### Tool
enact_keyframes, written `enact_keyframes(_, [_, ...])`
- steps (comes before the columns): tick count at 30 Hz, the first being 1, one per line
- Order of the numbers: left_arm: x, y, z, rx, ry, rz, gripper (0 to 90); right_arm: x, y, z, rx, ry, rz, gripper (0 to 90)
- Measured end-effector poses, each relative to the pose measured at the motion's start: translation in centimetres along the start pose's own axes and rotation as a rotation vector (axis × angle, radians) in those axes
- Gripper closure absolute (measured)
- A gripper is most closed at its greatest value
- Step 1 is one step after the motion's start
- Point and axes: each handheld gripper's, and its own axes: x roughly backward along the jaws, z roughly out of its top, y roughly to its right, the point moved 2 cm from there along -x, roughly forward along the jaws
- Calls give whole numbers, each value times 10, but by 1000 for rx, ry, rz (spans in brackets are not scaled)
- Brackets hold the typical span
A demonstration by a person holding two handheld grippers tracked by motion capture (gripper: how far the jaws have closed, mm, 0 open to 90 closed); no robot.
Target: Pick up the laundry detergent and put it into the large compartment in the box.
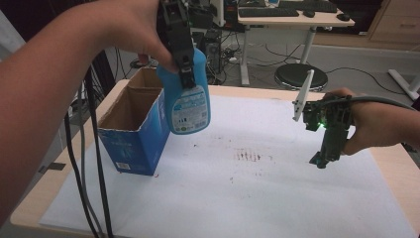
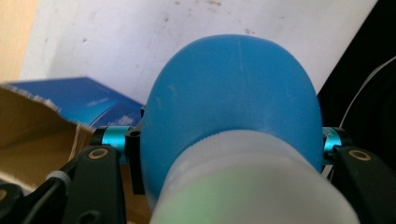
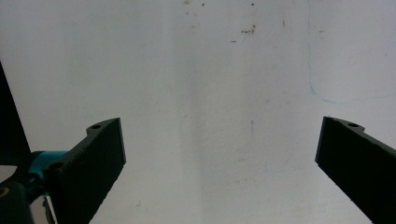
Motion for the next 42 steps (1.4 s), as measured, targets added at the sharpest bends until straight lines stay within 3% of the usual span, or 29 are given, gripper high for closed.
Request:
enact_keyframes(11, [21, -36, -34, 220, 5, -12, 395, 3, 3, -2, -10, 20, -14, 6])
enact_keyframes(16, [35, -46, -47, 341, 13, 16, 395, 3, 2, -2, -8, 14, -16, 6])
enact_keyframes(21, [45, -56, -61, 421, -9, 43, 395, 3, 3, 0, -7, 16, -16, 6])
enact_keyframes(24, [45, -59, -65, 451, -12, 45, 395, 3, 3, 0, -7, 17, -14, 6])
enact_keyframes(25, [44, -62, -72, 515, -18, 53, 395, 2, 2, 1, -5, 15, -14, 6])
enact_keyframes(26, [44, -62, -72, 515, -18, 53, 395, 2, 2, 1, -5, 15, -14, 6])
enact_keyframes(28, [41, -66, -78, 580, -20, 58, 395, 2, 2, 2, -1, 15, -15, 6])
enact_keyframes(33, [34, -69, -84, 641, -25, 73, 395, 3, 1, 3, -3, 17, -15, 6])
enact_keyframes(34, [31, -71, -86, 690, -24, 79, 395, 3, 1, 3, -1, 17, -16, 6])
enact_keyframes(39, [21, -76, -91, 743, -40, 87, 395, 4, 0, 2, -2, 17, -18, 6])
enact_keyframes(42, [16, -77, -92, 743, -50, 91, 395, 5, 0, 1, -4, 19, -19, 6])
